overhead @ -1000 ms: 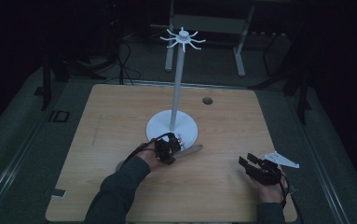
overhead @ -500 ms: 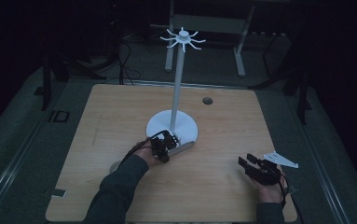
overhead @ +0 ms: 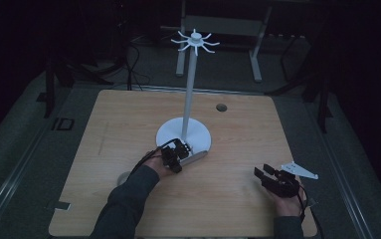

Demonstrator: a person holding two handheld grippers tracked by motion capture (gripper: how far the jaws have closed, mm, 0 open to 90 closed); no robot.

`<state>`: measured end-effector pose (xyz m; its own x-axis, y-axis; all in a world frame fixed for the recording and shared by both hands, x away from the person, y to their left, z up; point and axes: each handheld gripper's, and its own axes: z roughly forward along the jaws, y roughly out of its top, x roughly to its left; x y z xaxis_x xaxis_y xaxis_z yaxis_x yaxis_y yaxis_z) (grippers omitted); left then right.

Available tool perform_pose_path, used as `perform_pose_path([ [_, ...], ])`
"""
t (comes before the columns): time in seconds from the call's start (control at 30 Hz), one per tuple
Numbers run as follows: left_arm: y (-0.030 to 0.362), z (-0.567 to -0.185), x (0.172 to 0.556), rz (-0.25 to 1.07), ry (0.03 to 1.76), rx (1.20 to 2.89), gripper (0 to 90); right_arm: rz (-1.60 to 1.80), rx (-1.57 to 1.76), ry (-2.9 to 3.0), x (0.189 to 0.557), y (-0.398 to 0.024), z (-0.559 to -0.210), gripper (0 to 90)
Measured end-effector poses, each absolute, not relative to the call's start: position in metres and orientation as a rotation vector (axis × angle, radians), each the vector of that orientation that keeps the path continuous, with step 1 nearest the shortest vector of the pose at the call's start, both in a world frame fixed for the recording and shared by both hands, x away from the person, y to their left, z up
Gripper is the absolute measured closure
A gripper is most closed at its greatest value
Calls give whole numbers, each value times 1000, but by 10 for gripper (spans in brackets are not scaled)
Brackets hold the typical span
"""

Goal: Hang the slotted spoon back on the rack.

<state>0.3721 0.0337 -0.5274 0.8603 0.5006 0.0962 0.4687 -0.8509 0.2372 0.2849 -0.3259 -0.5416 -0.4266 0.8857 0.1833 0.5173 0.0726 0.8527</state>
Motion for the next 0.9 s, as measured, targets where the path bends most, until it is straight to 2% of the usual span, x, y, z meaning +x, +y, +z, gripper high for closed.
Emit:
perform_pose_path([
  [0.27, 35, -519, 366, 280, 756, 2781, 740, 1301, 1394, 1970, 285, -326, -542, 513],
  [0.9, 41, -486, 350, 452, 805, 2469, 744, 1299, 1392, 1971, 285, -326, -542, 511],
])
